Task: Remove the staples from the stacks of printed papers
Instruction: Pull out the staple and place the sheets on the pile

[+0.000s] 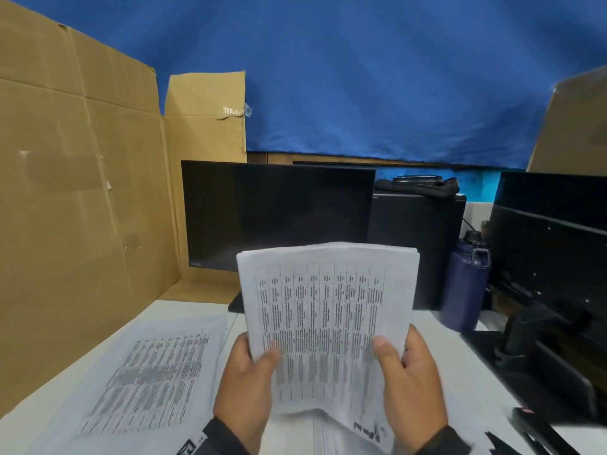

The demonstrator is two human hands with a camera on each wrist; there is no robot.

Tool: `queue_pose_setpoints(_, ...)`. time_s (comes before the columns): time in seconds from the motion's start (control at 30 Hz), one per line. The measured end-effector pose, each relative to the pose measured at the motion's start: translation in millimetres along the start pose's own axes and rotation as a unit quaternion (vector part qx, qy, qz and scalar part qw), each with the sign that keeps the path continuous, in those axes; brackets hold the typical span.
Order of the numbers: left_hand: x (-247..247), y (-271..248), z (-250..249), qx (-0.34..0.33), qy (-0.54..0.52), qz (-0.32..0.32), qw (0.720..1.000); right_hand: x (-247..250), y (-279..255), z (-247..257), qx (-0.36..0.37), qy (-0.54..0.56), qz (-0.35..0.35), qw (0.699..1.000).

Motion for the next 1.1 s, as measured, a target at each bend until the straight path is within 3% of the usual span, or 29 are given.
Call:
queue_pose_setpoints(0.17,18,6,29,0.05,-0.015,-0.034,0.998,-2,-24,-32,-0.058,-0.025,0.009,0.998)
queue_pose_setpoints(0.33,17,4,22,0.032,-0.028,-0.015,0.999,4,-17,-34,-0.066,0.004,-0.02,0.998)
queue_pose_setpoints(0.47,12,-1,27,0.057,0.01,0.016,0.998,-8,-19,-48,-0.1,0.025,0.004,0.995)
queue_pose_setpoints(0.7,17,-3,40,0.061,0.101,0.011,0.993,-15,-20,-47,-0.096,-0.003,0.029,0.995)
queue_pose_setpoints(0.9,14,-2,45,0.082,0.105,0.047,0.99,-22,-18,-46,-0.112,-0.019,0.063,0.992)
queue_pose_setpoints(1.1,28,5,60,0.094,0.082,0.025,0.992,-21,-18,-50,-0.126,-0.024,0.056,0.99)
Point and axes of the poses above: each hand's wrist, its own y-axis towards the middle knuckle, its own x-axis out of the back of the hand, z = x × y, the point moved 8 cm from there along y, towards the middle knuckle, and after that the axes turned 8 degrees about x, right-handed, at the moved point
